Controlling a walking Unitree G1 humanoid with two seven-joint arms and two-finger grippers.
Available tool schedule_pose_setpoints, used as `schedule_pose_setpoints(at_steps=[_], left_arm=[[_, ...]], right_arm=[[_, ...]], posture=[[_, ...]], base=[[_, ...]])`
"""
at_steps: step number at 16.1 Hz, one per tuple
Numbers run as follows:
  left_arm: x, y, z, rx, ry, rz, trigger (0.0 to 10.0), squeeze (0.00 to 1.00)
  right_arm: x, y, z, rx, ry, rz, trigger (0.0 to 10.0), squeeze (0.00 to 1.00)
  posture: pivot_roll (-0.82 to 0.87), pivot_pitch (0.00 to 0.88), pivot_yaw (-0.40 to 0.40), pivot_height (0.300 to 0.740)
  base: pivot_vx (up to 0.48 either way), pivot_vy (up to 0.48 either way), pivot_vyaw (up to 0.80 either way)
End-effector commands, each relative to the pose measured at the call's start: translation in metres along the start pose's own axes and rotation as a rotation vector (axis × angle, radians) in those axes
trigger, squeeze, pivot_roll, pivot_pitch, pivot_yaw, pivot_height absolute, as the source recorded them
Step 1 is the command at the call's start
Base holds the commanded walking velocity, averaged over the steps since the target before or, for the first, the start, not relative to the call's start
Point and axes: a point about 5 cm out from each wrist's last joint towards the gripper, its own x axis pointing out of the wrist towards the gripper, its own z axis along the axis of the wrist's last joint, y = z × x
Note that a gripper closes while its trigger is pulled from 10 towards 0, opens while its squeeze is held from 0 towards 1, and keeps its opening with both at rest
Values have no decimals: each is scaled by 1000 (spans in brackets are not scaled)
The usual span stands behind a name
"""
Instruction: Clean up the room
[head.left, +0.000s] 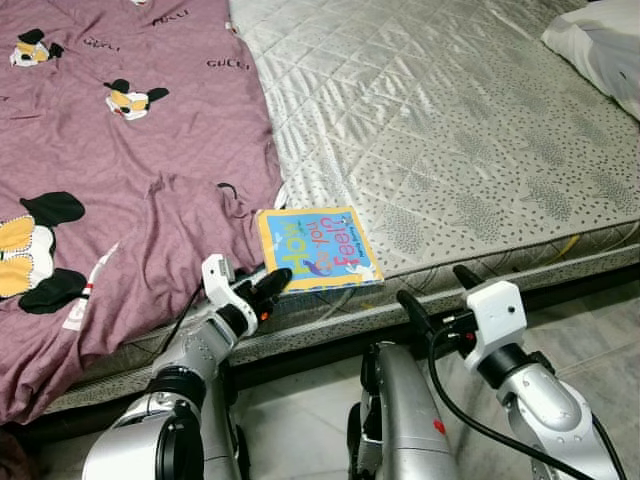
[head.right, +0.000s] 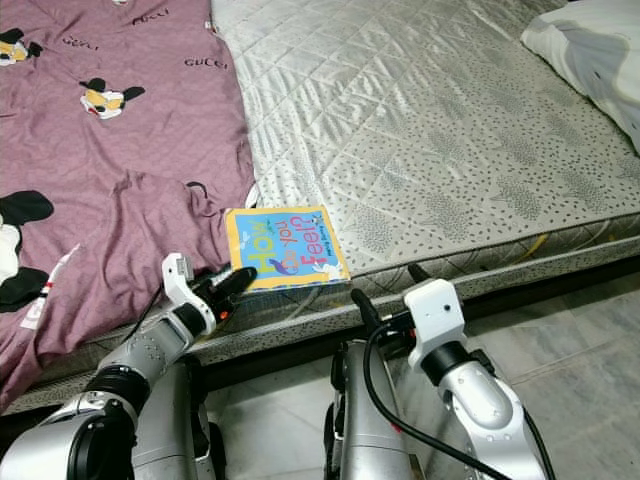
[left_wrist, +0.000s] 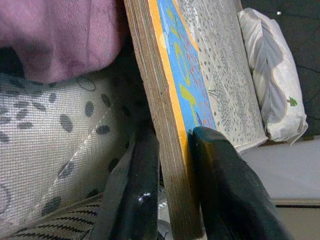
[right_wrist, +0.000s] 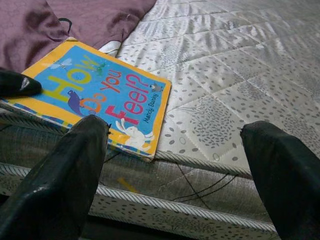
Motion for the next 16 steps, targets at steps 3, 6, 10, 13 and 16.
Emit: schedule_pose_setpoints(at_steps=[3,6,10,13,16], left_arm=[[0,-1,7,37,-45,-5,0,0],[2,-13,27,259,-170,-11,0,0],[-12,-35,66,461,-419,-16,0,0],[-29,-47,74,625,-488,17,0,0],[-59,-55,59,686,-564,115,0,0]], right_arm=[[1,2,-3,1,7,-2,10000,0],[10,7,-3,23,-16,-2,10000,0],[24,18,-5,161,-28,-31,10000,0],[36,26,-4,185,-29,-54,10000,0],[49,32,-2,234,-22,-130,10000,0]], posture=[[-144,192,-15,546],[-98,163,1,546],[-45,131,17,546],[-7,113,23,546],[25,96,39,546]], base=[[0,0,0],[0,0,0],[0,0,0],[0,0,0],[0,0,0]])
